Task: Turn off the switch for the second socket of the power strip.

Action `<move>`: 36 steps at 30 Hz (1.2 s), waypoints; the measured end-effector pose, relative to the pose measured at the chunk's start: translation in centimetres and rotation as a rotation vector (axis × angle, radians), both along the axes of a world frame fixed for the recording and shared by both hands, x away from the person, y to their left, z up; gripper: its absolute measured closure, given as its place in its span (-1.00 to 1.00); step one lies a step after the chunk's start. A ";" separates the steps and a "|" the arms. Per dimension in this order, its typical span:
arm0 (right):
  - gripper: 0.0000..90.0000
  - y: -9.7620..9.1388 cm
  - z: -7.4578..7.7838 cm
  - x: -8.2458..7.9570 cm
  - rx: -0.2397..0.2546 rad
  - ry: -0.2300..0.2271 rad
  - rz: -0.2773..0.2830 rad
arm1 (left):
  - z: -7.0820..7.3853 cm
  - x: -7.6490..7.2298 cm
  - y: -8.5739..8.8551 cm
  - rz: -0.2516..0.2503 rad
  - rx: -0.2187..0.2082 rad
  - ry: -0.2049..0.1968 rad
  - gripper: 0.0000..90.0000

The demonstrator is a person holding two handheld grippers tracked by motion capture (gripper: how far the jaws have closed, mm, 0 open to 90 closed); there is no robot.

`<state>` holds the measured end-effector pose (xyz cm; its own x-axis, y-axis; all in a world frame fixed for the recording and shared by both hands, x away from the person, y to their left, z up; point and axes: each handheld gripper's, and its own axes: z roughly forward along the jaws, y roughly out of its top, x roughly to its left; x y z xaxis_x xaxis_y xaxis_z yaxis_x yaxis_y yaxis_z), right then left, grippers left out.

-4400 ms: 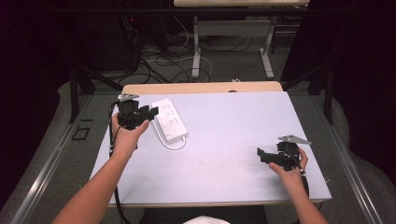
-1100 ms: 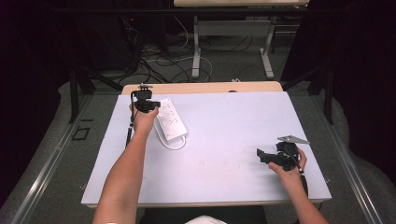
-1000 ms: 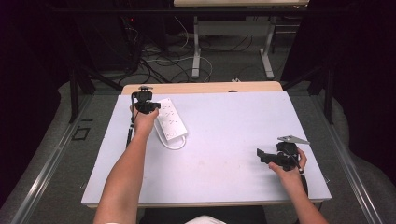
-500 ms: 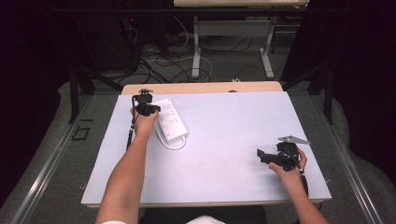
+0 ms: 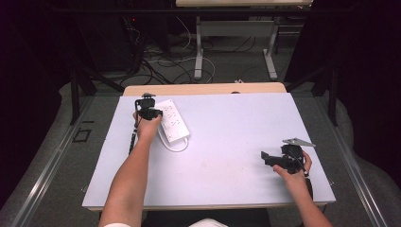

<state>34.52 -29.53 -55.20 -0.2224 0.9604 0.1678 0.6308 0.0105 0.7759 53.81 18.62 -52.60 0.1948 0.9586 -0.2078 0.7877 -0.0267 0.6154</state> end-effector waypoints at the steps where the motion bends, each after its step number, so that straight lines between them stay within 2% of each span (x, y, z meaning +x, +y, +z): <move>1: -0.91 0.0 0.0 0.0 0.000 0.000 0.000 | -0.1 0.0 -0.1 0.006 -0.001 -0.013 1.00; 3: -0.91 0.0 0.0 0.0 0.000 0.000 0.000 | -0.2 0.0 -0.1 0.010 -0.004 -0.021 1.00; 5: -0.91 0.0 0.0 0.0 -0.002 -0.004 0.004 | -0.1 0.0 -0.1 -0.002 -0.004 -0.008 1.00; 6: -0.91 0.0 0.0 0.0 -0.002 -0.005 0.003 | -0.2 0.0 -0.2 0.007 -0.004 -0.026 1.00; 13: -0.91 0.0 0.0 0.0 0.000 0.000 0.002 | -0.2 0.0 -0.3 0.004 0.003 -0.025 1.00; 15: -0.90 0.0 0.0 0.0 0.000 0.000 0.002 | -0.2 -0.1 -0.3 -0.003 0.010 -0.018 1.00; 20: -0.90 0.0 0.1 -0.1 -0.001 -0.003 0.002 | -0.4 0.0 -0.5 0.008 0.022 -0.030 1.00; 22: -0.90 0.0 0.1 -0.1 -0.001 -0.003 0.001 | -0.4 0.0 -0.3 0.002 0.013 -0.014 1.00; 24: -0.90 0.0 0.1 -0.1 -0.001 -0.003 0.001 | -0.5 0.0 -0.3 0.008 0.004 -0.026 1.00; 29: -0.90 0.0 0.0 -0.1 -0.002 -0.002 0.000 | -0.4 0.0 -0.3 -0.001 0.017 -0.016 1.00; 32: -0.90 0.0 0.1 -0.1 -0.001 -0.002 0.002 | -0.4 0.0 -0.5 0.009 0.019 -0.030 1.00; 36: -0.90 0.0 0.1 0.0 -0.005 -0.006 0.004 | -0.3 -0.1 -0.4 0.001 0.018 -0.014 1.00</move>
<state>34.47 -29.54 -55.15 -0.2274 0.9603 0.1616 0.6263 0.0172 0.7794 53.68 18.20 -52.92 0.1969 0.9623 -0.1875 0.7791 -0.0375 0.6258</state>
